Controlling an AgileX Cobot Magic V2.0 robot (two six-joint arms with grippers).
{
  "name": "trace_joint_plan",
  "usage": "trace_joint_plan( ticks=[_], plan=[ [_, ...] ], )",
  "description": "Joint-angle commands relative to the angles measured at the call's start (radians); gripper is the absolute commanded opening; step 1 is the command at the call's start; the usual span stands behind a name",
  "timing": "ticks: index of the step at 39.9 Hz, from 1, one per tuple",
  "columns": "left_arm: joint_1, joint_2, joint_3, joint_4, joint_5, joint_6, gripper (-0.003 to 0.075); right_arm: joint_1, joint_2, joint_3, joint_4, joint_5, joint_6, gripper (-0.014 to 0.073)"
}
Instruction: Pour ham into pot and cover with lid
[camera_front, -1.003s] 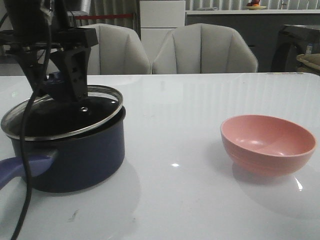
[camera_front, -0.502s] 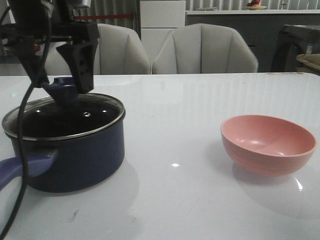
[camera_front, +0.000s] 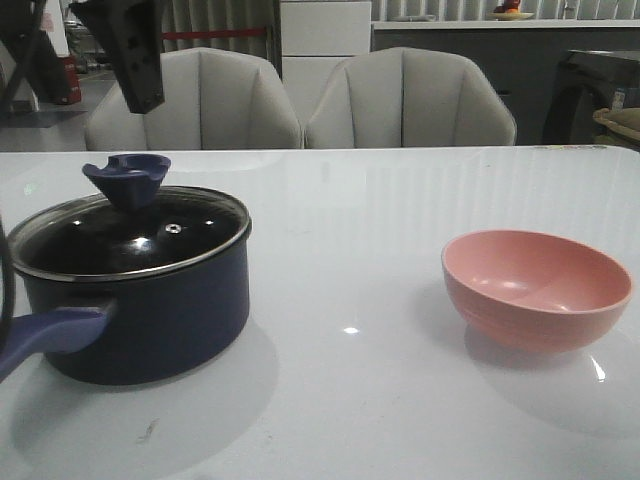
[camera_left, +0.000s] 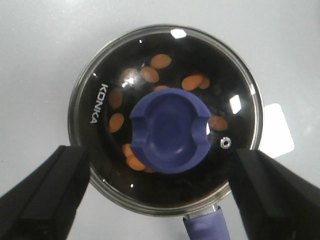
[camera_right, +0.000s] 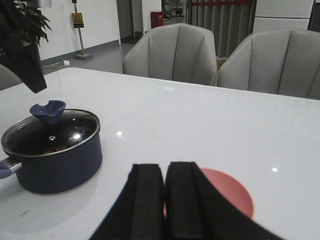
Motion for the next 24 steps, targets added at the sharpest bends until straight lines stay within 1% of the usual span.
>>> trace_joint_plan(
  ticks=[1,6,15,24],
  plan=[
    [-0.01,-0.119,0.032,-0.01,-0.064,-0.002,0.0595,0.004,0.009,-0.029,0.003,-0.083,-0.009,0.0168],
    [-0.01,-0.237,0.135,-0.01,-0.121,-0.002,0.0595,0.004,0.009,-0.029,0.003,-0.083,-0.009,0.0168],
    [-0.01,-0.481,0.362,-0.012,-0.293,-0.002,0.0595,0.004,0.009,-0.029,0.003,-0.083,-0.009,0.0168],
    [-0.01,-0.728,0.557,-0.018,-0.436,-0.002,0.0595,0.004,0.009,-0.029,0.003,-0.083,-0.009,0.0168]
  ],
)
